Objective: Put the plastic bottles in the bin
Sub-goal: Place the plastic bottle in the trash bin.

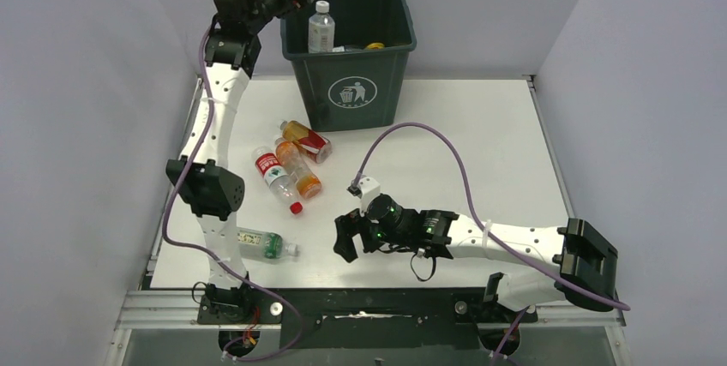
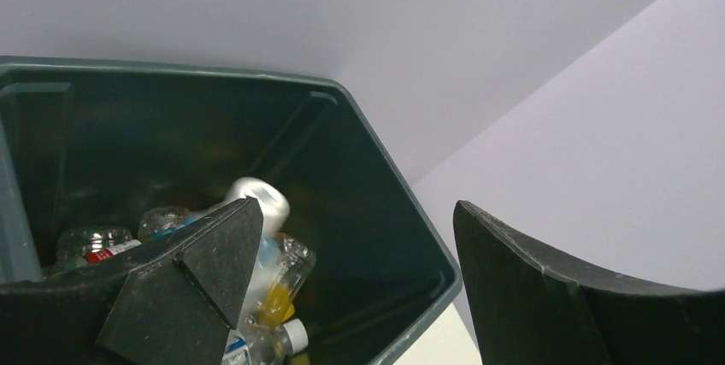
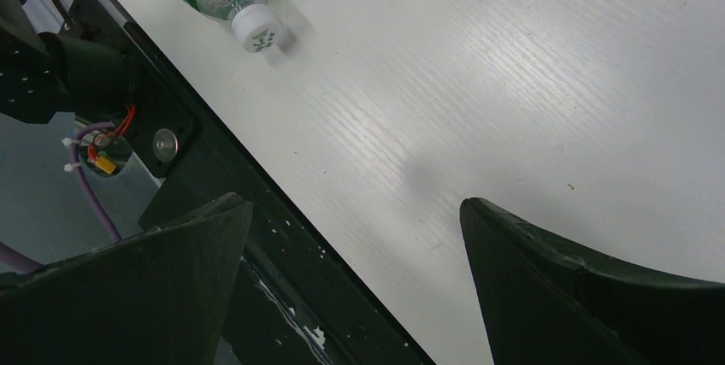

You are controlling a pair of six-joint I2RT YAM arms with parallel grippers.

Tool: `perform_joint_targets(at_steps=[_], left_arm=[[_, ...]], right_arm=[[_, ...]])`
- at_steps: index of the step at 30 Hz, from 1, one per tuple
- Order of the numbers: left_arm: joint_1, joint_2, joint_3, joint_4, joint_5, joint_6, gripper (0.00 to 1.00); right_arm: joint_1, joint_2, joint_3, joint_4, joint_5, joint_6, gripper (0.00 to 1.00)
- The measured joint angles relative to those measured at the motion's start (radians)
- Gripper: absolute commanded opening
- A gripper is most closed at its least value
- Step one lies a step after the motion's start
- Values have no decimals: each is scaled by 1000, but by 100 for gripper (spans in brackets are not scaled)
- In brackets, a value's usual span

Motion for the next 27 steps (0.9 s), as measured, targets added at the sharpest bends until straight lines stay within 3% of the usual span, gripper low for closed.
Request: perform_joint_targets(at_steps=[6,12,19,27], left_arm=[[37,-83,-40,-71,49,7,83],[85,-384,-354,-109,46,8,84],[87,-704,-612,-146,34,8,84],[97,-851,-840,-257,14,5,84]], right_arm=[[0,14,4,2,-4,-9,99],[0,96,65,-9,-13,-49,100],[-1,214,181,8,-65,-130,99],[-2,389,326,35,-186,-252,90]])
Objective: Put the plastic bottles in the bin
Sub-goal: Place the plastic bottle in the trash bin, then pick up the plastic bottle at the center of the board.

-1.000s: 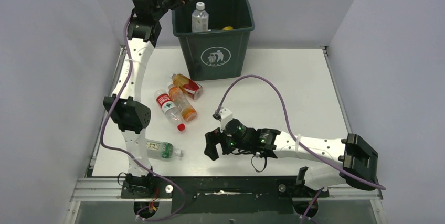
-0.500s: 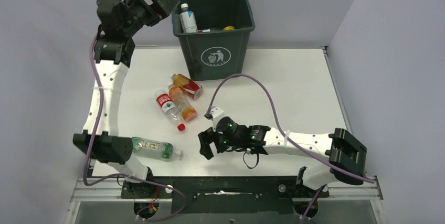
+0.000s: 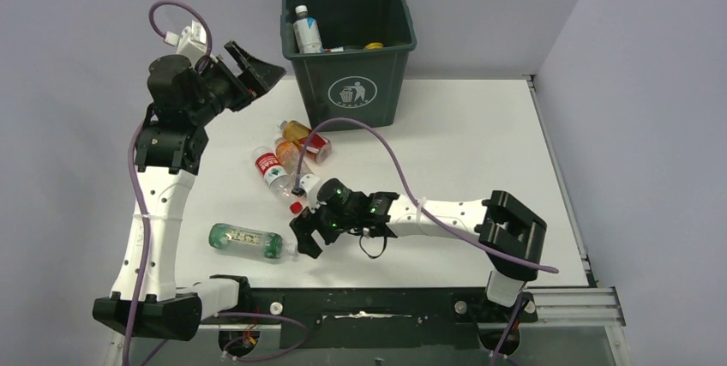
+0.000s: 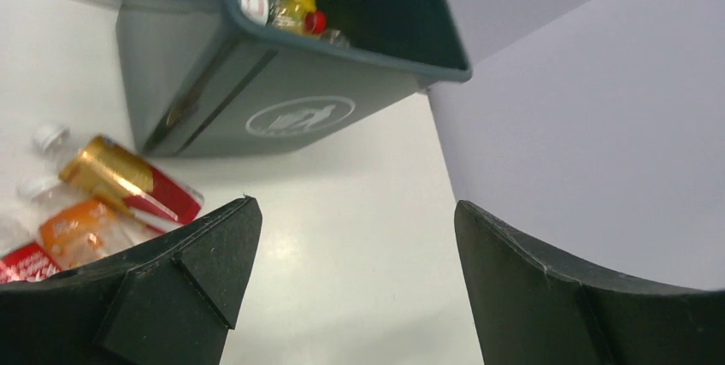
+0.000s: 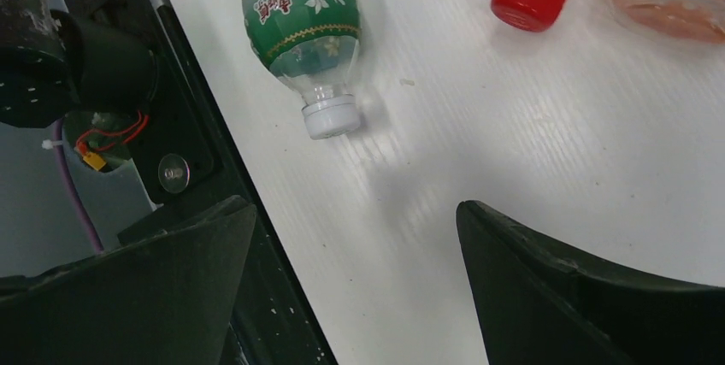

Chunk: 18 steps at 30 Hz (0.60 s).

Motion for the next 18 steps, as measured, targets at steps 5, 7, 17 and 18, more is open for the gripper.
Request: perform_joint_targets(at_steps=[5,7,17,18], left_arm=[[1,-34,-80,-73,-4,-5,84],[2,-51,-94,-90,-6,-6,84],[2,-125,-114,-109,-8,-8,84],[2,-125,-116,-109,-8,-8,84]], right_arm=[[0,95,81,6,-68,-71,84],[0,125,104,7,-92,-93,82],[0,263,194,9,-177,-154,82],[0,275,203,9,-183,-158,82]])
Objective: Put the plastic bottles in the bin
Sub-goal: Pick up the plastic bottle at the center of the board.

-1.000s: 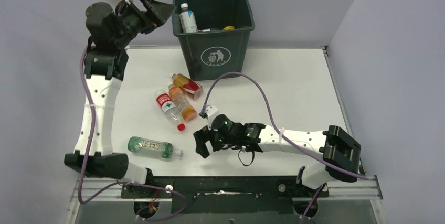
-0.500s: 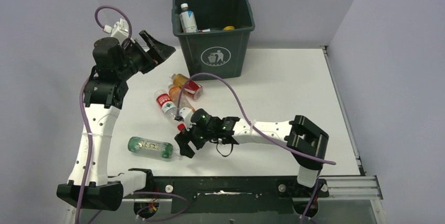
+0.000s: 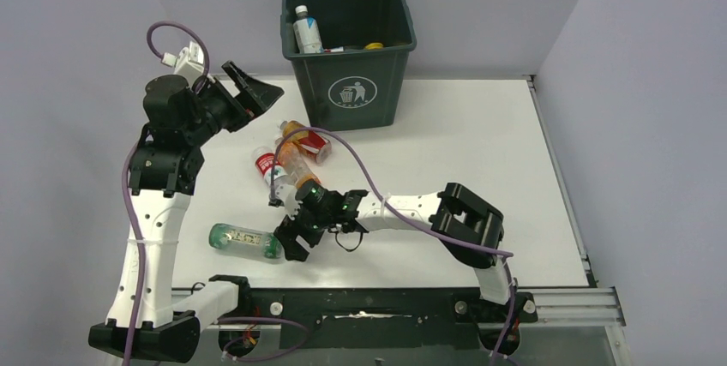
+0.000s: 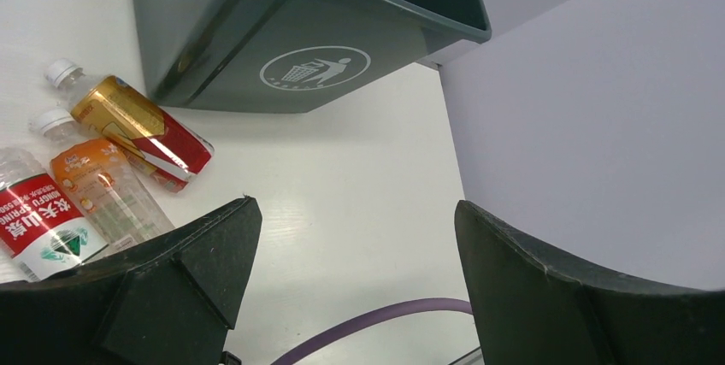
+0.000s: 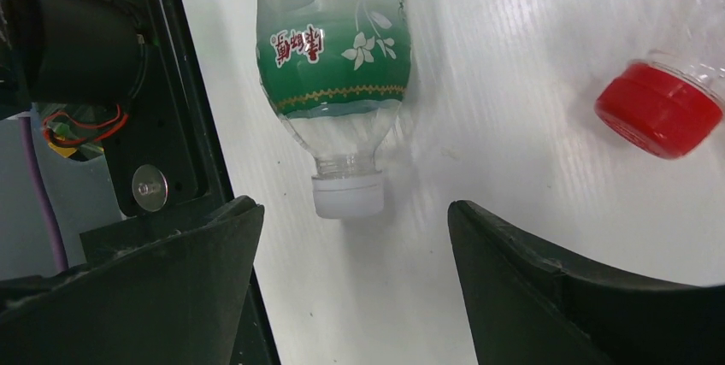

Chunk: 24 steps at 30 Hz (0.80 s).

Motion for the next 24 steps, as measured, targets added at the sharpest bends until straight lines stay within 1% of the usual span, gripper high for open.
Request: perform_joint_targets(at_steps=[5,8,13,20,24], left_arm=[[0,1,-11,-12,-1,-2,84],[0,1,-11,-12,-3,-2,84],[0,1,-14,-12,-3,-3,85],[0,1,-19,-11,-3,-10,85],[0,1,-27,-12,-3,-16,85]], right_arm=[[0,50,41,0,-22,-11,81],[1,75,63,0,-31,-13,78],[1,110,78,-3,-45,-14,67],[2,121,82,-5,-52,-14,48],[2,121,82,-5,-52,-13,34]])
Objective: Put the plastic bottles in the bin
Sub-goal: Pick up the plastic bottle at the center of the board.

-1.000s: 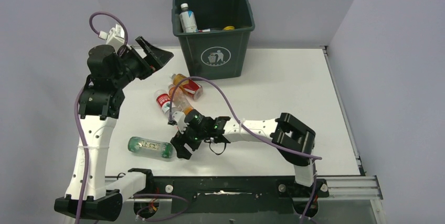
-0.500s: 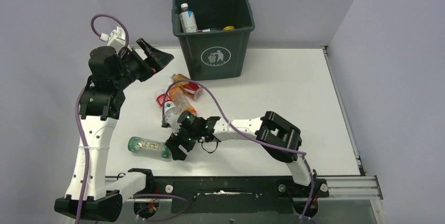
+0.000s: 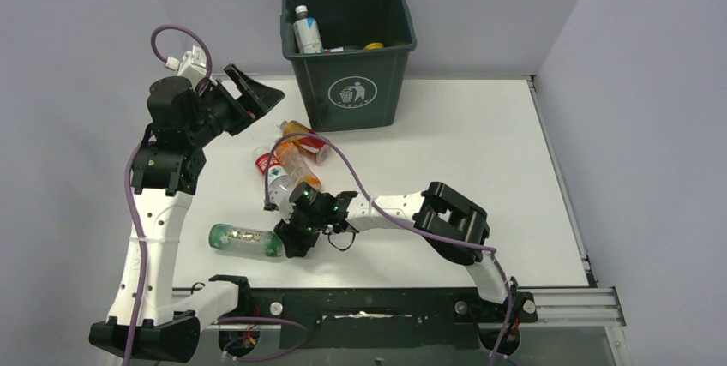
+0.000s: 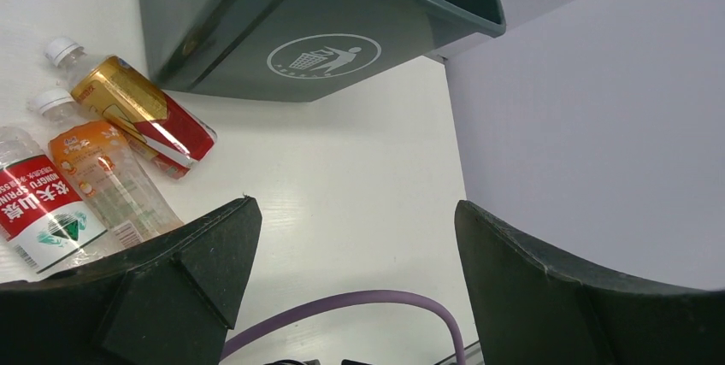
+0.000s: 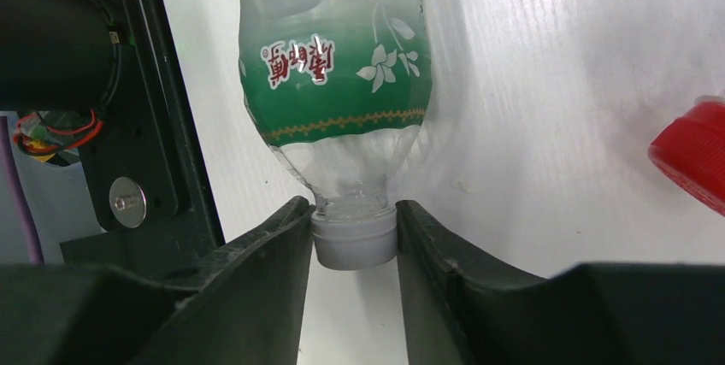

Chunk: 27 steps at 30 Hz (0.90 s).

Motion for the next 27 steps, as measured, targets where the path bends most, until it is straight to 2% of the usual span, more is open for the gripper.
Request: perform_joint_targets(at_steps=[2,8,12,27], left_arm=[[0,0,-3,1,0,-1,85],[0,0,-15,0,1,-4,85],[0,0,-16,2,2,-5,85],[0,3,-42,65,78,-37,85]], right_arm=[[0,0,0,0,0,3,29],[0,-7,-11,2,2,4,27],[0,-64,-76,2,23,8,25],[6,-544,-381,-51,189,69,23]])
